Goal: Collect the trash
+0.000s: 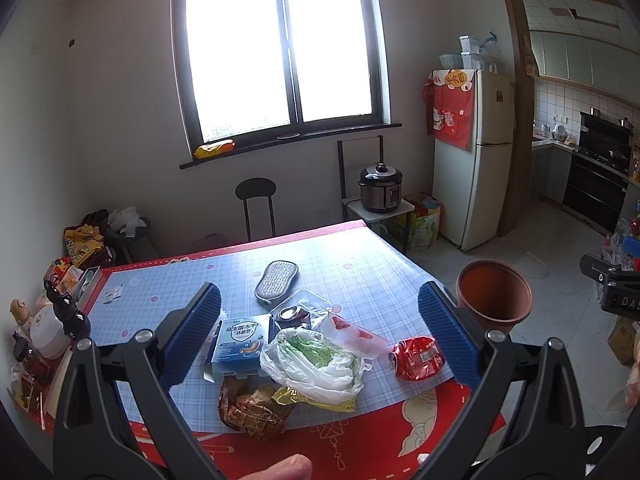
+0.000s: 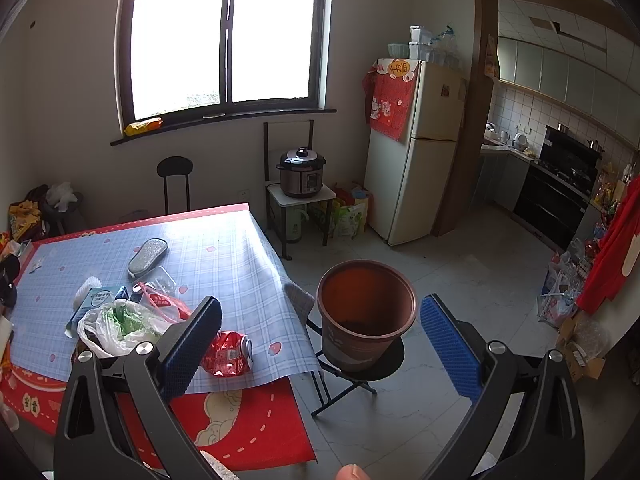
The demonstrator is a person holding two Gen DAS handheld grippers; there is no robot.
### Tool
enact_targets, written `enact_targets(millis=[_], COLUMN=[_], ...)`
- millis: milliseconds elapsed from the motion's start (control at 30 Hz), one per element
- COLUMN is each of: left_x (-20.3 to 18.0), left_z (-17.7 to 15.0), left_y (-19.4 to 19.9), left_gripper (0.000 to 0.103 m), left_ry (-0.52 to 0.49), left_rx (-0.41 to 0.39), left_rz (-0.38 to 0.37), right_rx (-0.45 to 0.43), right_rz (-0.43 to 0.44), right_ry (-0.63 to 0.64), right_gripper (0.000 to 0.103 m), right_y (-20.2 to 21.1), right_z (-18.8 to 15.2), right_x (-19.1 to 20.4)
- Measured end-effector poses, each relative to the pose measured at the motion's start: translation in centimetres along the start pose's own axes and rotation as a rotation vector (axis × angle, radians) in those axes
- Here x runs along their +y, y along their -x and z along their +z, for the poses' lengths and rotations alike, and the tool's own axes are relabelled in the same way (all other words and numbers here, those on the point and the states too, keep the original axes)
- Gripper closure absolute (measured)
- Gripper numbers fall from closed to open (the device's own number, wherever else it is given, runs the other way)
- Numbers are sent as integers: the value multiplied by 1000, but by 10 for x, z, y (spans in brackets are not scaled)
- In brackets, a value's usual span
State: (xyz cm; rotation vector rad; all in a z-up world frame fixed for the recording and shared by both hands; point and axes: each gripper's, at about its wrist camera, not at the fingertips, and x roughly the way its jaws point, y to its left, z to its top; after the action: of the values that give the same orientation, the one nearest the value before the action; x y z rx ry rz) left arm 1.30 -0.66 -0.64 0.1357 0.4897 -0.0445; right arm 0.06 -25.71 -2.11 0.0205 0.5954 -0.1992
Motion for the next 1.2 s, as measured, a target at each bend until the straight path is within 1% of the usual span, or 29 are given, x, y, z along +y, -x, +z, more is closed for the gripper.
enact_targets(millis=[767,967,1067,1200], left_x=[4,3,9,18], left_z=[2,-2,0,-5], left_y=[-11,-19,-28,-39], left_gripper=[5,5,5,5], left_ry=[17,30,31,40], left_rx=[7,28,47,73], left_rz=[0,-9,-3,-35], right_rx=[13,30,41,59], right_rz=[10,5,9,27], right_ry=[4,1,-4,-11], right_gripper=[5,5,5,5], right_y=[-14,-21,-26,-35], right_z=[2,2,2,2], right_x=[6,6,9,13])
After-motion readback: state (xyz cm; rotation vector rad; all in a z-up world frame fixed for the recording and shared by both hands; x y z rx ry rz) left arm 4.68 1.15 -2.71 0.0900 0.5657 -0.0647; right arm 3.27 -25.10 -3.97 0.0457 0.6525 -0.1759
